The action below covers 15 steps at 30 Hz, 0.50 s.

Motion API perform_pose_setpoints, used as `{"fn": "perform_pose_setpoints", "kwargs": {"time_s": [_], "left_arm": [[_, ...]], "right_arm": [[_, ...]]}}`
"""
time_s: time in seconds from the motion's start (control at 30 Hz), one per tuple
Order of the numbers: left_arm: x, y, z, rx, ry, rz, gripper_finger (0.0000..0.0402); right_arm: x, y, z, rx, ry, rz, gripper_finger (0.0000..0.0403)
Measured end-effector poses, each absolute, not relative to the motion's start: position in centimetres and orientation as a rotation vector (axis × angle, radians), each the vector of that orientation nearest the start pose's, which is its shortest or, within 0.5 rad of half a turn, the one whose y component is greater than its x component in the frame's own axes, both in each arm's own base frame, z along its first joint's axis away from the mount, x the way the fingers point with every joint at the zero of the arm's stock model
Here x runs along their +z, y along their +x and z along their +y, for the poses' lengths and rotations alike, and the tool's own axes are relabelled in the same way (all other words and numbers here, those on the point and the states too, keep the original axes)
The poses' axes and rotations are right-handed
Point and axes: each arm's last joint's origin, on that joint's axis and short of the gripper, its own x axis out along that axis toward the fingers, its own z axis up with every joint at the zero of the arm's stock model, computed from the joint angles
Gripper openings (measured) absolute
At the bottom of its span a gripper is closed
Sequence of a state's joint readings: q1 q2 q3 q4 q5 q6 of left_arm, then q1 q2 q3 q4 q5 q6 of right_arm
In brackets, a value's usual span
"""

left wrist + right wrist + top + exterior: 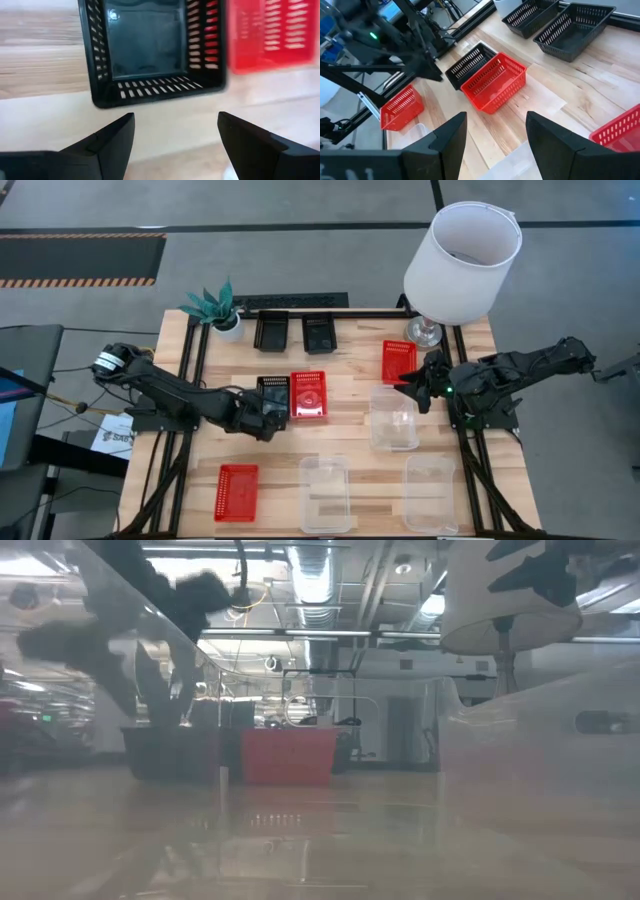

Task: Stack baskets by color
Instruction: Move the bottom black bin from the left to the right of the table, then stack the bottom red bin on top of the middle red bin

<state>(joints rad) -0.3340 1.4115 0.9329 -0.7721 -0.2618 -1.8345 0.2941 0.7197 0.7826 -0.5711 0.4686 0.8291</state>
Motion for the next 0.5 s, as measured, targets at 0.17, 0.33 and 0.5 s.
{"fn": "perform_pose_setpoints", "kwargs": {"time_s": [0.17, 0.33, 0.5], "left_arm": [[24.0, 23.2, -8.8, 0.813, -1.294, 0.965, 0.0272], [23.9, 22.1, -12.6, 0.755, -1.330, 1.111, 0.0272], [23.5, 19.8, -16.0, 0.830, -1.402, 1.162, 0.0272]], "right_arm": [[30.6, 14.1, 2.9, -0.355, 0.618, 0.378, 0.0226], [30.6, 14.1, 2.9, -0.357, 0.624, 0.377, 0.0226], [30.6, 14.1, 2.9, -0.358, 0.624, 0.380, 0.0226]]}}
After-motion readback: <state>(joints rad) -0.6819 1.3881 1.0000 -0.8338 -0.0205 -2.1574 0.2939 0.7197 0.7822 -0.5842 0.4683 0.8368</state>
